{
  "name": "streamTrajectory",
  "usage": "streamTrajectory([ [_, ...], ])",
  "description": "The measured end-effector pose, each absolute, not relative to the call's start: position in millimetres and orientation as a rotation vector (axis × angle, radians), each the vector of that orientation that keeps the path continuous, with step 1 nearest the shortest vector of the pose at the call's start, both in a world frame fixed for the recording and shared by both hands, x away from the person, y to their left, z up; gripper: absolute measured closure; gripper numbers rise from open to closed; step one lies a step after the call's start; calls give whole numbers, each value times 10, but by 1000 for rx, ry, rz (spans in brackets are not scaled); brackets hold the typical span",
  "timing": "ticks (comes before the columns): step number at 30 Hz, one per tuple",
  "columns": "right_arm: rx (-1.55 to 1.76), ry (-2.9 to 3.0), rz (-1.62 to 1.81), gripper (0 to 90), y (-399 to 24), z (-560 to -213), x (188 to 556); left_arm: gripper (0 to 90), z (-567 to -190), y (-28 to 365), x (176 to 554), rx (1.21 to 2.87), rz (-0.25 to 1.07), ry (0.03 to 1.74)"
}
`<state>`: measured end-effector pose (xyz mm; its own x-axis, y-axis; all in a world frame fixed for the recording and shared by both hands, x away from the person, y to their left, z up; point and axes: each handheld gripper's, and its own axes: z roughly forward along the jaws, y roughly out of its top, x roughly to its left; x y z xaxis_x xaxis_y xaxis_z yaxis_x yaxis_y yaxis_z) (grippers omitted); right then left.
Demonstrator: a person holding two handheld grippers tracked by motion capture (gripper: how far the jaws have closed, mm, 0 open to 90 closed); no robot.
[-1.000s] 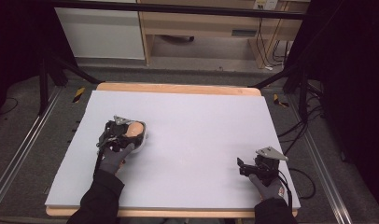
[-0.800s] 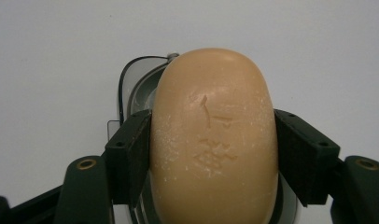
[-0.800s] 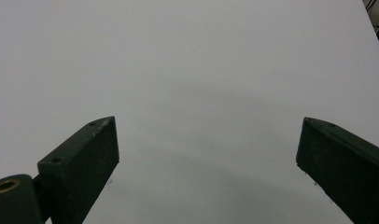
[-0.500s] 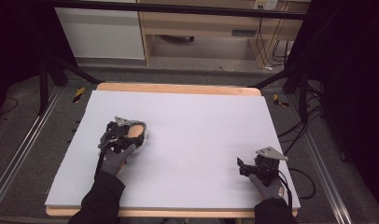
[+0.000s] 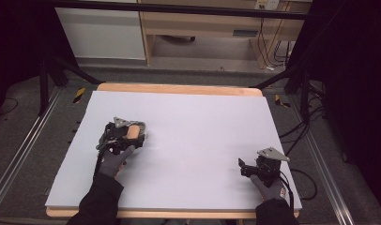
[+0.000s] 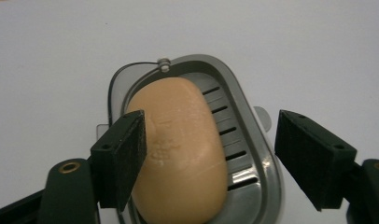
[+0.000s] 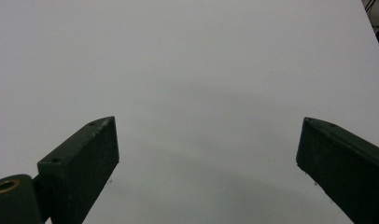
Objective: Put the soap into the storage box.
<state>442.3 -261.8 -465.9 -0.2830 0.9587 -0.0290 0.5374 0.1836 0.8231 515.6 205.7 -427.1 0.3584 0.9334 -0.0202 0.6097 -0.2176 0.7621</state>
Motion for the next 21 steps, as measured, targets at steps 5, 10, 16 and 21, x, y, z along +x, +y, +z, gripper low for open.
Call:
streamTrajectory([
  [5,1401,1901,975,60,-2619,-4658,4423,229,-4203,2060,5058,1912,585,1290],
  [10,1412,1900,969,60,-2625,-4658,4422,212,-4134,2102,4935,1901,599,1246],
  [16,1415,1897,964,60,-2640,-4661,4425,196,-4139,2231,4786,1901,593,1229],
  [21,1418,1901,958,60,-2646,-4664,4421,168,-4171,2377,4659,1889,596,1213],
])
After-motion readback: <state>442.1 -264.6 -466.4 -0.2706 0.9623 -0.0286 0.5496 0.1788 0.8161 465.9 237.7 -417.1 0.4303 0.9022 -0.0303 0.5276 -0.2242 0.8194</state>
